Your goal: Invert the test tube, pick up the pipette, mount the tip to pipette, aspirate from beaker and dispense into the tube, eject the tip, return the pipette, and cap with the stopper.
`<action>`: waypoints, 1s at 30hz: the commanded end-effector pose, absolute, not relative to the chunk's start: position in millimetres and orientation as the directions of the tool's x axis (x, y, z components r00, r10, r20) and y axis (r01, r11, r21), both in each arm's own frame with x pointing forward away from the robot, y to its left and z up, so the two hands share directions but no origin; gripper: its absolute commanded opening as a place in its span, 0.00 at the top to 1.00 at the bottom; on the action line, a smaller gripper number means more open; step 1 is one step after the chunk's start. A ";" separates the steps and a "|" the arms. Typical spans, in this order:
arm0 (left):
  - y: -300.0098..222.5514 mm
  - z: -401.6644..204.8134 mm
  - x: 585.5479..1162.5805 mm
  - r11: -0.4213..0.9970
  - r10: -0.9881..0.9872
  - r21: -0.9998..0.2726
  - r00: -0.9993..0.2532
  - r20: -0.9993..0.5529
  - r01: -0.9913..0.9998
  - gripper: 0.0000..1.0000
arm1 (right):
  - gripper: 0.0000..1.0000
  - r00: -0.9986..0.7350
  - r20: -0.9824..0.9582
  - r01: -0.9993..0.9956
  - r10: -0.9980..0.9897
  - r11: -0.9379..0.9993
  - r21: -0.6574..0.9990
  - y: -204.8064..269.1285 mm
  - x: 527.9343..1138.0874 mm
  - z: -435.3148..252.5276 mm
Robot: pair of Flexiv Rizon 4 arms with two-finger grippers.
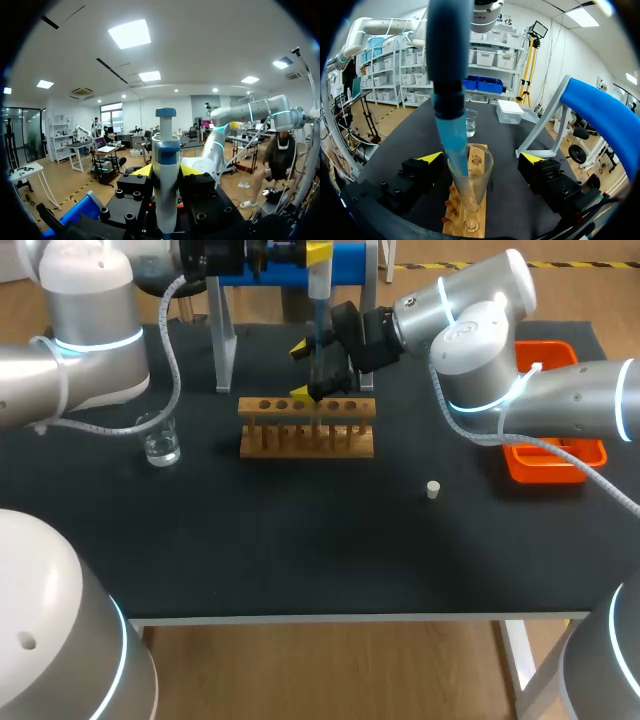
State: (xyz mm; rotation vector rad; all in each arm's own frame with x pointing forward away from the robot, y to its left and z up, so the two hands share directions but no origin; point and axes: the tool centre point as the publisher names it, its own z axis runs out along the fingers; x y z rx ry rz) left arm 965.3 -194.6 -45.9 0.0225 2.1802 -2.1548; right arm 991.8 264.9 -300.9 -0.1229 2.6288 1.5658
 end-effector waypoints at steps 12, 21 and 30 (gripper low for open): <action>-191.0 -47.1 966.6 0.010 -0.050 -0.997 -0.996 -0.080 0.080 1.00 | 0.00 -0.994 -0.104 -0.108 -0.034 0.480 0.871 265.5 992.6 -301.8; -190.7 -49.1 967.0 0.008 -0.045 -0.997 -0.996 -0.079 0.079 1.00 | 0.00 -0.995 -0.099 -0.102 -0.031 0.484 0.869 264.2 992.1 -302.4; -190.7 -50.3 967.1 0.011 -0.047 -0.996 -0.995 -0.086 0.086 1.00 | 0.00 -0.995 -0.099 -0.101 -0.030 0.492 0.865 261.7 991.8 -302.0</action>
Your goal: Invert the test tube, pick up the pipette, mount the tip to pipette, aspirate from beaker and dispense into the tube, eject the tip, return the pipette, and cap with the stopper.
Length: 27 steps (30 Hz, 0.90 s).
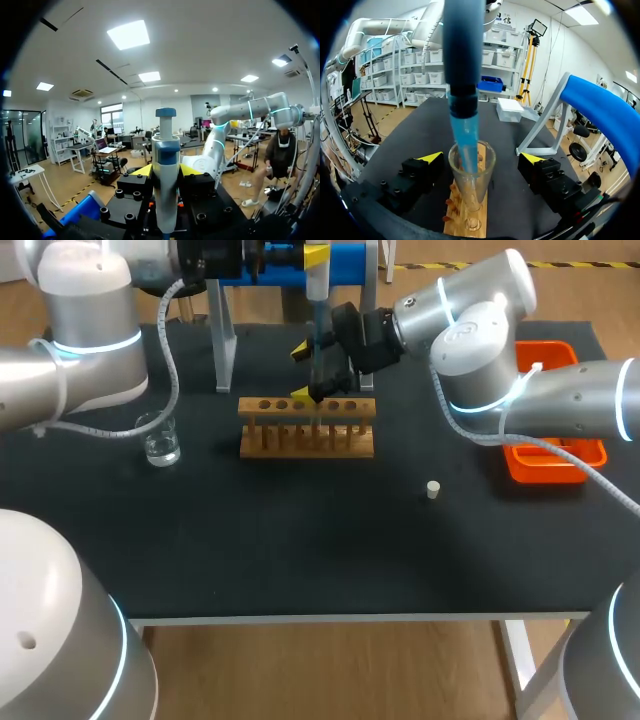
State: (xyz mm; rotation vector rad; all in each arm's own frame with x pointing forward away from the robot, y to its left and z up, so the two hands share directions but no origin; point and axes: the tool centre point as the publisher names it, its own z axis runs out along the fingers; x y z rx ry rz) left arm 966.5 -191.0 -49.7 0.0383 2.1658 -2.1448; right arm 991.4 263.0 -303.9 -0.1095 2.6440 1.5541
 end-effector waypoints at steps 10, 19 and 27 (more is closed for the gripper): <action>-190.9 -52.1 967.4 0.018 -0.046 -0.996 -0.995 -0.088 0.087 1.00 | 0.00 -0.994 -0.104 -0.108 -0.036 0.502 0.858 262.0 990.3 -302.3; -191.7 -54.6 967.8 0.020 -0.041 -0.996 -0.995 -0.088 0.087 1.00 | 0.00 -0.994 -0.104 -0.107 -0.034 0.507 0.855 262.1 990.1 -302.4; -192.1 -58.0 969.1 0.017 -0.040 -0.996 -0.995 -0.088 0.087 1.00 | 0.00 -0.994 -0.104 -0.107 -0.034 0.507 0.855 262.1 990.1 -302.4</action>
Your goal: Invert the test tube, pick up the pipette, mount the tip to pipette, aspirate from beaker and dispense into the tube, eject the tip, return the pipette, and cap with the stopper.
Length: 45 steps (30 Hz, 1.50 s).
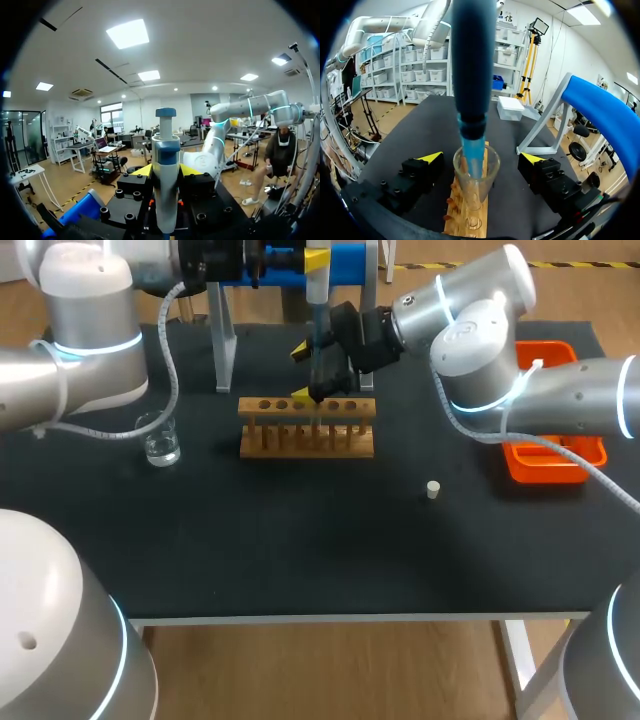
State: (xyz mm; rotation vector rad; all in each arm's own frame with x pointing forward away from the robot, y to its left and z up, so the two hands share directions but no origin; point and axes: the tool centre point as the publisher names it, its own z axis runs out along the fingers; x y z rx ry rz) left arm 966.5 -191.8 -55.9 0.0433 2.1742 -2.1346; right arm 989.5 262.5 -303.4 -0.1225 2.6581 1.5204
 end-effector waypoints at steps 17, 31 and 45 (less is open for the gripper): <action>-193.4 -66.0 973.3 0.016 -0.035 -0.997 -0.996 -0.078 0.077 1.00 | 0.00 -0.994 -0.104 -0.107 -0.034 0.507 0.855 262.1 990.1 -302.4; -192.7 -72.2 971.4 0.011 -0.042 -0.997 -0.997 -0.071 0.070 1.00 | 0.00 -0.994 -0.104 -0.107 -0.034 0.507 0.855 262.1 990.1 -302.4; -192.1 -75.6 970.4 0.012 -0.048 -0.998 -0.997 -0.062 0.062 1.00 | 0.00 -0.994 -0.104 -0.107 -0.034 0.507 0.855 262.1 990.1 -302.4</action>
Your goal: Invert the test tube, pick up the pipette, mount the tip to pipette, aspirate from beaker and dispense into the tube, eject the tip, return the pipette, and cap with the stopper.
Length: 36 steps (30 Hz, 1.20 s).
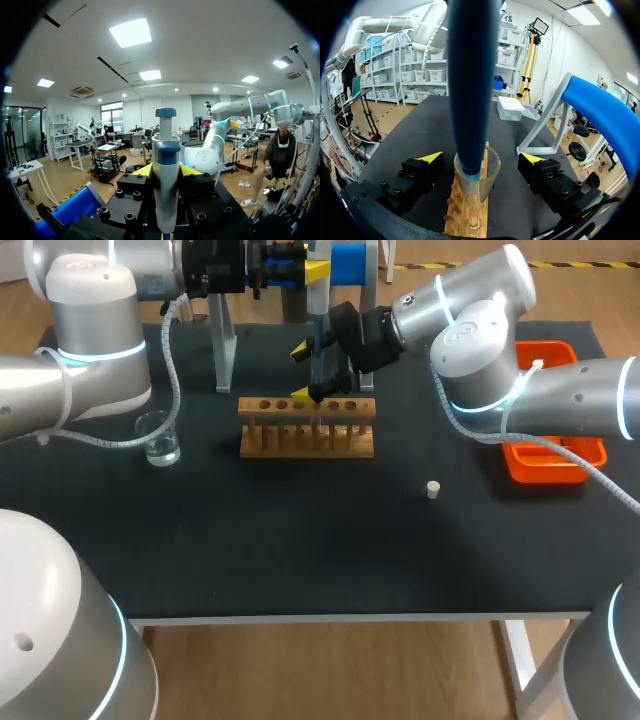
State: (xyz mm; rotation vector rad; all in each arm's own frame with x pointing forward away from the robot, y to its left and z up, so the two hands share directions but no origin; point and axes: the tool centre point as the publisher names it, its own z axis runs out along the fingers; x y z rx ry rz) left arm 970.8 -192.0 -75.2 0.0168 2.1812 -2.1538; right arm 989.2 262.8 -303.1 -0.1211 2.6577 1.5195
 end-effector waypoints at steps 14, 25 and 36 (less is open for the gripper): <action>-191.9 -75.3 970.3 0.017 -0.047 -0.998 -0.997 -0.057 0.056 1.00 | 0.00 -0.994 -0.104 -0.107 -0.034 0.507 0.855 262.1 990.1 -302.4; -191.9 -75.3 970.3 0.017 -0.047 -0.998 -0.997 -0.057 0.056 1.00 | 0.00 -0.995 -0.100 -0.101 -0.029 0.500 0.860 253.0 989.6 -300.1; -191.9 -75.3 970.3 0.017 -0.047 -0.998 -0.997 -0.057 0.056 1.00 | 0.00 -0.993 -0.112 -0.109 -0.022 0.482 0.869 225.0 986.3 -289.3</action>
